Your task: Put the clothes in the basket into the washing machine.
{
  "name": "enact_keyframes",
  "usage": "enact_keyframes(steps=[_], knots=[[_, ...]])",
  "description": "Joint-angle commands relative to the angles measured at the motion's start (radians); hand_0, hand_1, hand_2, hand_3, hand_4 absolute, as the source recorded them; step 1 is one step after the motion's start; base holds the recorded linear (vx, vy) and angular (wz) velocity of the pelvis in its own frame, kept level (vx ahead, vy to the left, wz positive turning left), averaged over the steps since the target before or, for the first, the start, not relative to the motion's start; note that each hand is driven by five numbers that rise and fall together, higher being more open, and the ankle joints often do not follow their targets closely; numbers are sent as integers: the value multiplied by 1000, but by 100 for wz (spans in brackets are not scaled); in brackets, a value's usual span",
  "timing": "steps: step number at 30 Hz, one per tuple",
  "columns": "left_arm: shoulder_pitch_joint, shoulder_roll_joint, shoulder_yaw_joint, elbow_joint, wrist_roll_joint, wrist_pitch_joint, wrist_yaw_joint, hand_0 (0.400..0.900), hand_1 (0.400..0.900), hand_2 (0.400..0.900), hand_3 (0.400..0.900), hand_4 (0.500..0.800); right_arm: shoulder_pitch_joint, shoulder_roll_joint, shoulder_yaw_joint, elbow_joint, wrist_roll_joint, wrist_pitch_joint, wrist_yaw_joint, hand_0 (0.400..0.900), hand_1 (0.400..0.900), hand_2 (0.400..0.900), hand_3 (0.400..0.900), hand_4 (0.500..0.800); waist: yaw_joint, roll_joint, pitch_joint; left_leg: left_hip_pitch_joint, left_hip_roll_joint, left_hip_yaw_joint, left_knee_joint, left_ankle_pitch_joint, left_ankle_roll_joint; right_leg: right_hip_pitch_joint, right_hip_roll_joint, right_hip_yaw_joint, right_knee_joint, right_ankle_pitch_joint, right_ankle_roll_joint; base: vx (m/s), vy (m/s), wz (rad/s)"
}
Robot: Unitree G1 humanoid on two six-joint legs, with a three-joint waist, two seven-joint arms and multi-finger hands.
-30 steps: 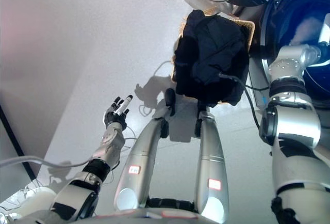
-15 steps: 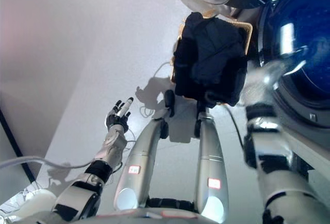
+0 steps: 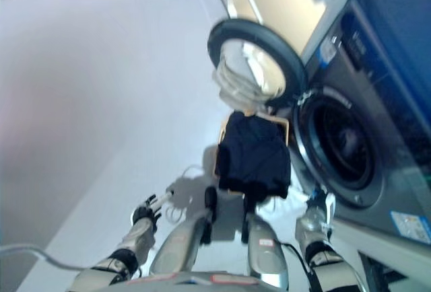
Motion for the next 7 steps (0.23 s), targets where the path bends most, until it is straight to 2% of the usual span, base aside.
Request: enact_keyframes(steps=[1,5,7], knots=[[6,36,31,60,97,10,-13,900,900,900,900,800,7,-12,-16,28,-60,14,52,900,900,900,900,800,4,21,-58,98,8,-13,-90,-81,-61,31,4,7,-12,-42,65,58,19,-2],[43,22,73,127,122,36,-47,900,900,900,900,800,48,2,-62,118,-47,46,98,900,900,900,900,800,10,15,-104,177,11,-1,-111,-96,-58,121,7,15,-74,-39,67,90,16,-6],[65,21,66,128,141,43,-66,900,900,900,900,800,57,-1,-44,153,-109,68,104,900,900,900,900,800,16,15,-126,208,12,-1,-111,-106,-56,157,6,12,-76,-45,65,100,0,-3]])
